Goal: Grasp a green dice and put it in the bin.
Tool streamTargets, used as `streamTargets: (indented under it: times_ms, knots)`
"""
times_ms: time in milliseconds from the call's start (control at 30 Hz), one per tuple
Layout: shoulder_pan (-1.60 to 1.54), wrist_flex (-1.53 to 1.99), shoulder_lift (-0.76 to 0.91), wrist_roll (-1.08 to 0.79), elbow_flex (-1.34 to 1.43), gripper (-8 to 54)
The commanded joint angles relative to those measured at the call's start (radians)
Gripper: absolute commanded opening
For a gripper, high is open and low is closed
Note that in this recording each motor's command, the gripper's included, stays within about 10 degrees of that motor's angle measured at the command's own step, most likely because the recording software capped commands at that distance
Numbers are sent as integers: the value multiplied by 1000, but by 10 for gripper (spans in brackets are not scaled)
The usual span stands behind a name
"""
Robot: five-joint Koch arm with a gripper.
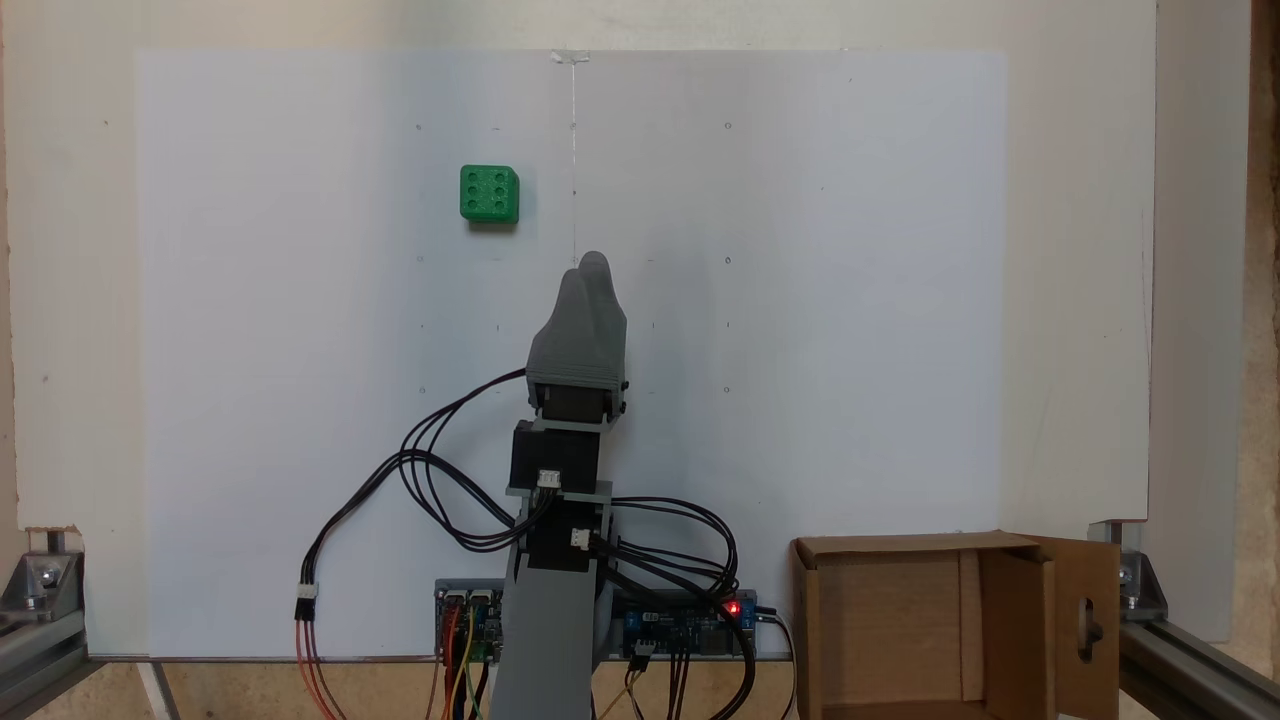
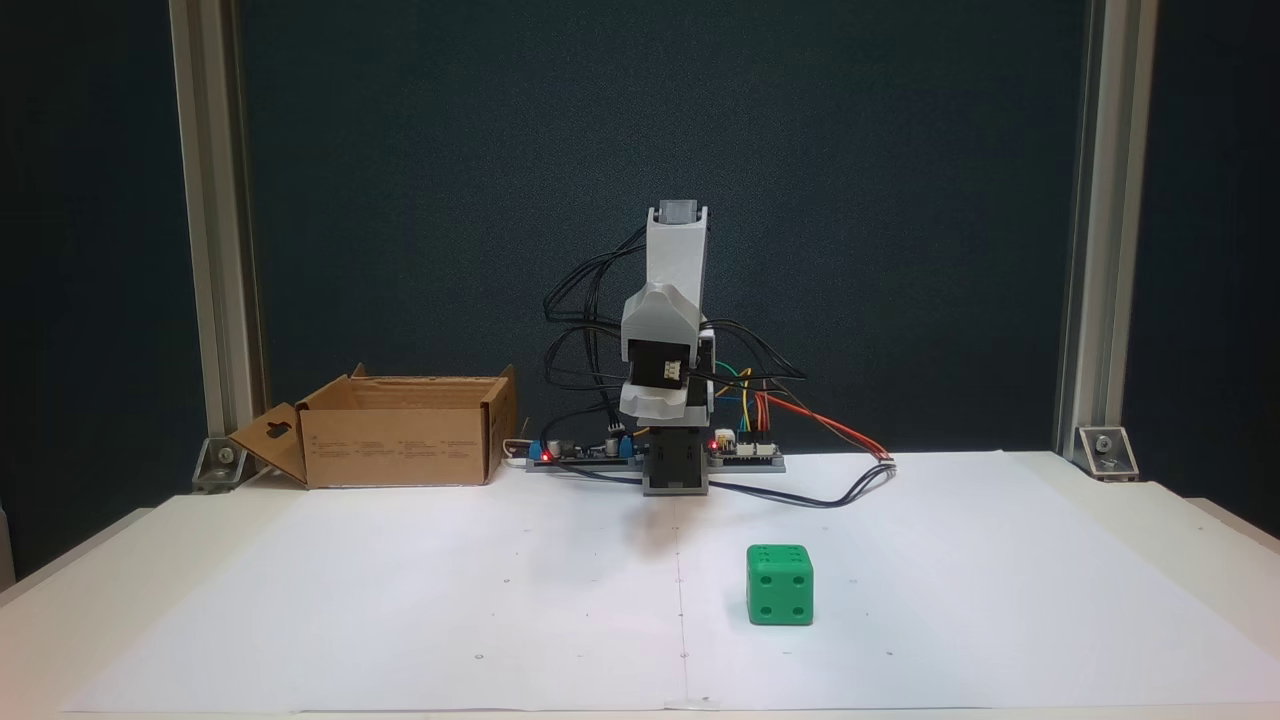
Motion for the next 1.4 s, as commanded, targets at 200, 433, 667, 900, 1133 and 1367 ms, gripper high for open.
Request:
streamTargets:
  times_ms: [200, 433, 667, 900, 1133, 1367]
  knots:
    - [-28, -6, 104, 0, 49, 445]
    - [-28, 9, 101, -3, 49, 445]
    - [-23, 81, 98, -8, 49, 439]
    - [-34, 175, 100, -5, 8, 431]
    - [-14, 589, 100, -6, -169, 446]
    - [-6, 1057, 98, -2, -422, 421]
